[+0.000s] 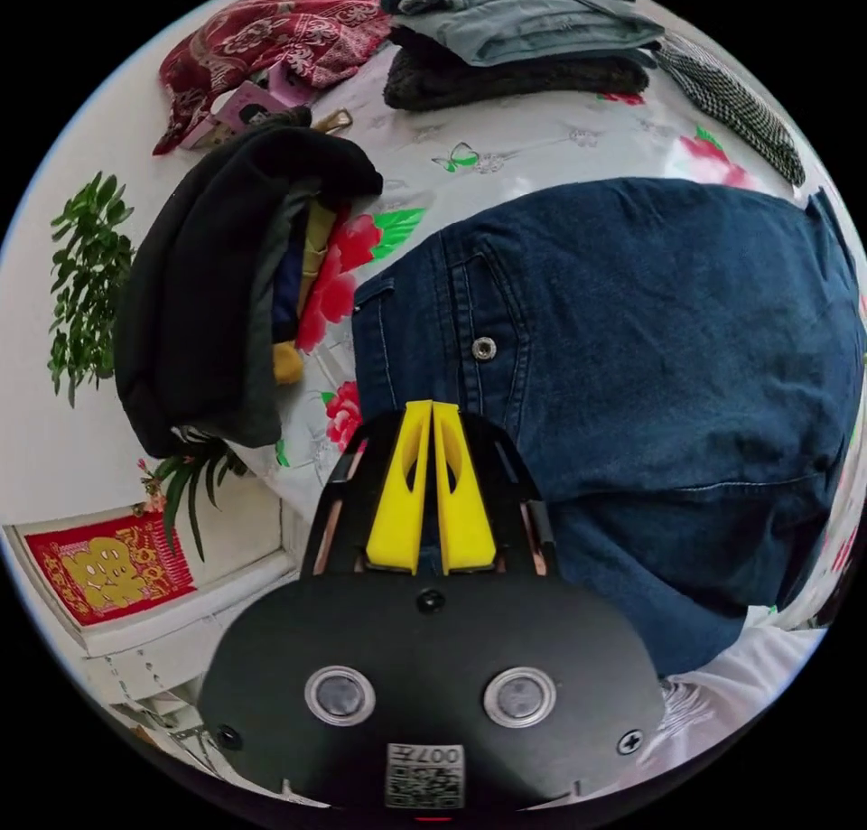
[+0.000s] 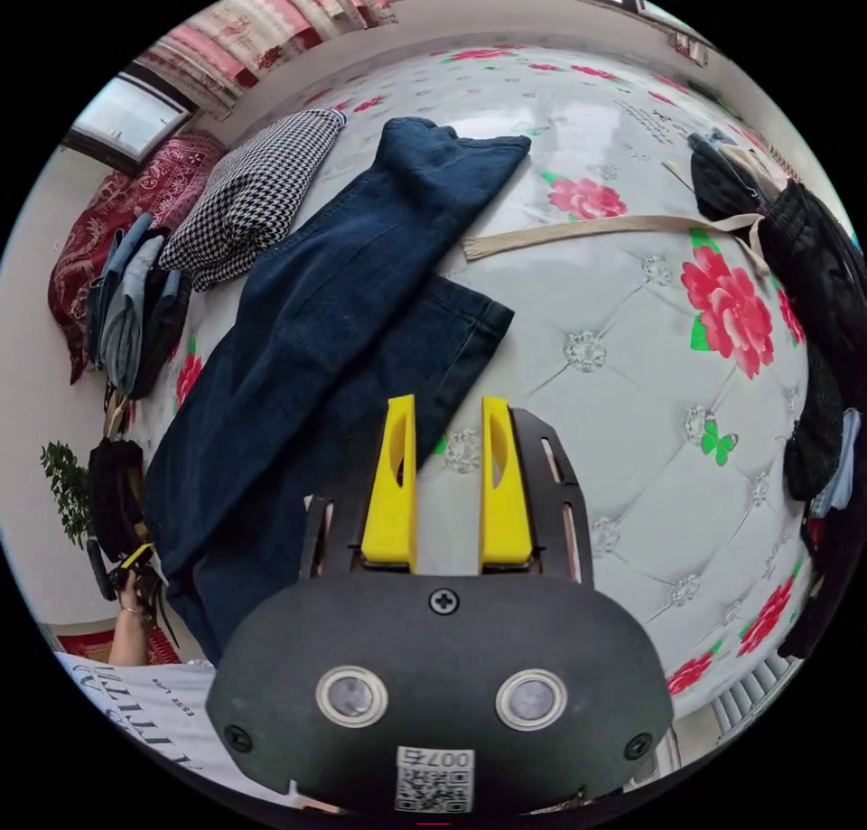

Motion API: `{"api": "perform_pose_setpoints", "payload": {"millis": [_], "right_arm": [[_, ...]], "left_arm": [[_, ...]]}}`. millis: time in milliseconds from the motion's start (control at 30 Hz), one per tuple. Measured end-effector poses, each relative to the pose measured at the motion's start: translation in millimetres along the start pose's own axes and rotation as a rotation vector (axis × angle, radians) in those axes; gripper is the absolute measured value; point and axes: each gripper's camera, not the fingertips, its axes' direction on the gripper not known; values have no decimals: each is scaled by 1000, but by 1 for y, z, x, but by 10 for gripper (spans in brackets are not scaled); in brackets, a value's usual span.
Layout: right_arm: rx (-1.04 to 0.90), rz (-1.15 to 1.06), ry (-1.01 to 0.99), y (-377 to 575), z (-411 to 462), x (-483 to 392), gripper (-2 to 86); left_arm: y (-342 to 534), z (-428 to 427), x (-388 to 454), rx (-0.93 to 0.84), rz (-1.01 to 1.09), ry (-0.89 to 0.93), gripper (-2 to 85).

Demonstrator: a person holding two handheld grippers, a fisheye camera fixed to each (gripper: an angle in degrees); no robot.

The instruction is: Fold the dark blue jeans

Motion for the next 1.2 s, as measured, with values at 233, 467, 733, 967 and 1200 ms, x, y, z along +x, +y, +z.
{"api": "perform_pose_setpoints", "payload": {"millis": [233, 467, 733, 967, 1200], "right_arm": [[88, 25, -12, 16, -31, -14, 3], [558, 192, -112, 167, -231, 34, -2], [880, 288, 63, 320, -417, 73, -1], [500, 293, 304, 203, -317, 115, 6], [302, 278, 273, 216, -239, 175, 34]], "left_arm": [[62, -16, -43, 3, -46, 44, -9], [126, 0, -61, -31, -62, 101, -9], [134, 30, -43, -82, 21, 135, -10], [132, 34, -36, -58, 105, 35, -8], [201, 21, -100, 47, 0, 284, 80]]}}
